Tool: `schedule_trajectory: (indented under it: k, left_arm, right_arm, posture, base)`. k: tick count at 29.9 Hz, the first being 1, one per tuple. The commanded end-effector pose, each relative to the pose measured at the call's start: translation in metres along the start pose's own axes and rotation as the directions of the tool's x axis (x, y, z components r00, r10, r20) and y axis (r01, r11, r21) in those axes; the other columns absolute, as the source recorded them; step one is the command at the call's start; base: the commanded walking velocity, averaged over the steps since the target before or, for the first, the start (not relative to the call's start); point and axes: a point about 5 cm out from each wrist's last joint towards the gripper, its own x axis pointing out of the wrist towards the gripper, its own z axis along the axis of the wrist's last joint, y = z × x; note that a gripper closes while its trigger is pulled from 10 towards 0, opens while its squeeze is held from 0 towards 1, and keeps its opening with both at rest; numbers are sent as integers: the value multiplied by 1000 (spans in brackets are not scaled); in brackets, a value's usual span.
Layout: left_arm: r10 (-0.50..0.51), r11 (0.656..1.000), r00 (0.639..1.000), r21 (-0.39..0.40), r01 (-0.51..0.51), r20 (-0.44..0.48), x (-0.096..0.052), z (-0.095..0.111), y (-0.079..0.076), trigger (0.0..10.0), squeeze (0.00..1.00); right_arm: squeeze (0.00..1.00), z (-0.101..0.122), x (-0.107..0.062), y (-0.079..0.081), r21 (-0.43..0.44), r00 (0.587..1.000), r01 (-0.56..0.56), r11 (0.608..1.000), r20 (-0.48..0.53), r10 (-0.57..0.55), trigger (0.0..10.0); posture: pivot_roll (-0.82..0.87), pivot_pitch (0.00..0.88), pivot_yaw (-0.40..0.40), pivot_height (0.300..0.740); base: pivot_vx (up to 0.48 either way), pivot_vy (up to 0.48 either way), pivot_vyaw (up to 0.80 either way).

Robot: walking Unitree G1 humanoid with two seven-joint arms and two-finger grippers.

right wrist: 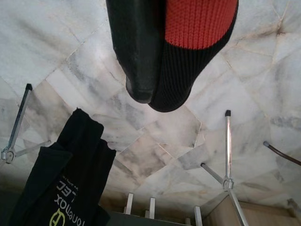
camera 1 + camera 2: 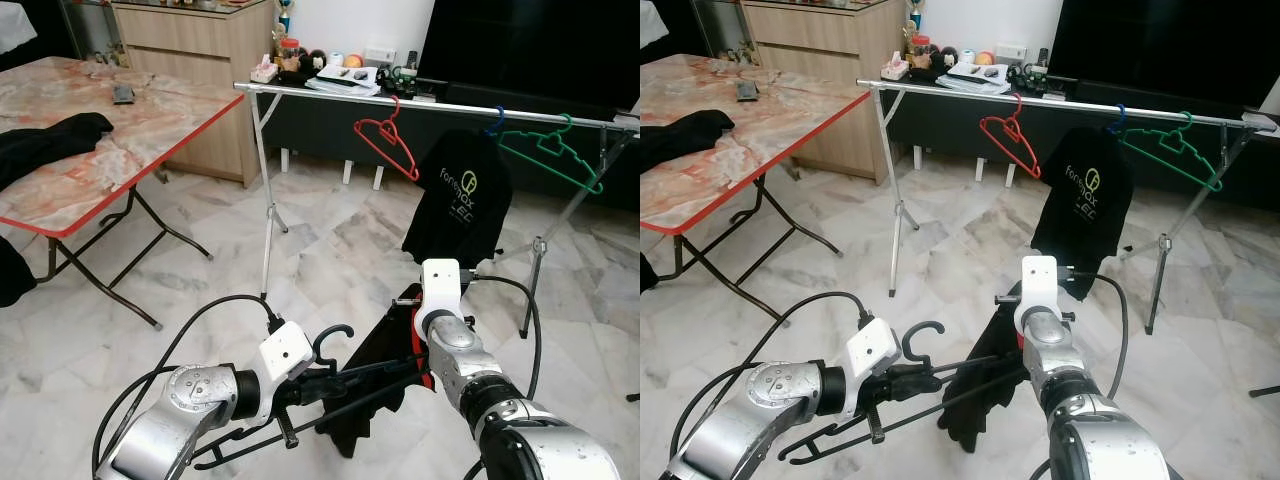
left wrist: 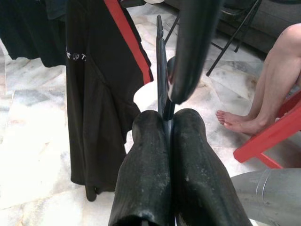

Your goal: Hang hanger

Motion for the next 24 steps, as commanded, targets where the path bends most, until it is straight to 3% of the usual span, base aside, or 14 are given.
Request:
schedule_trajectory:
  k: [1, 5, 6, 10, 24]
  left_arm:
    - [-7, 1000, 1000, 8, 7, 23, -1, 6, -2, 10000, 0]
    - [-1, 1000, 1000, 4, 1, 27, 0, 7, -2, 10000, 0]
    - [89, 996, 996, 10, -89, -2, -1, 2, 7, 10000, 0]
    - [205, 979, 977, 32, -203, -53, -2, -7, 19, 10000, 0]
    - [221, 975, 974, 25, -220, -58, 0, -9, 18, 10000, 0]
  right_arm:
    - [0, 1, 0, -1, 8, 1000, 9, 1000, 2, -9, 10000]
    - [0, 0, 0, -1, 9, 1000, 10, 1000, -2, -9, 10000]
    - [0, -5, -1, 0, 19, 1000, 6, 1000, -12, -6, 10000]
    - [0, -12, -2, 2, 37, 1000, -5, 999, -21, 6, 10000]
    - [0, -10, -2, 3, 41, 1000, -14, 999, -12, 14, 10000]
  posture:
    - [158, 5, -81, 740]
    - [161, 11, -83, 740]
    - [156, 35, -85, 740]
    - [156, 35, -86, 740]
    - [154, 36, -86, 740]
  base:
    - [0, 0, 0]
    - [0, 0, 0]
    - [0, 0, 0]
    - [0, 0, 0]
    - [0, 0, 0]
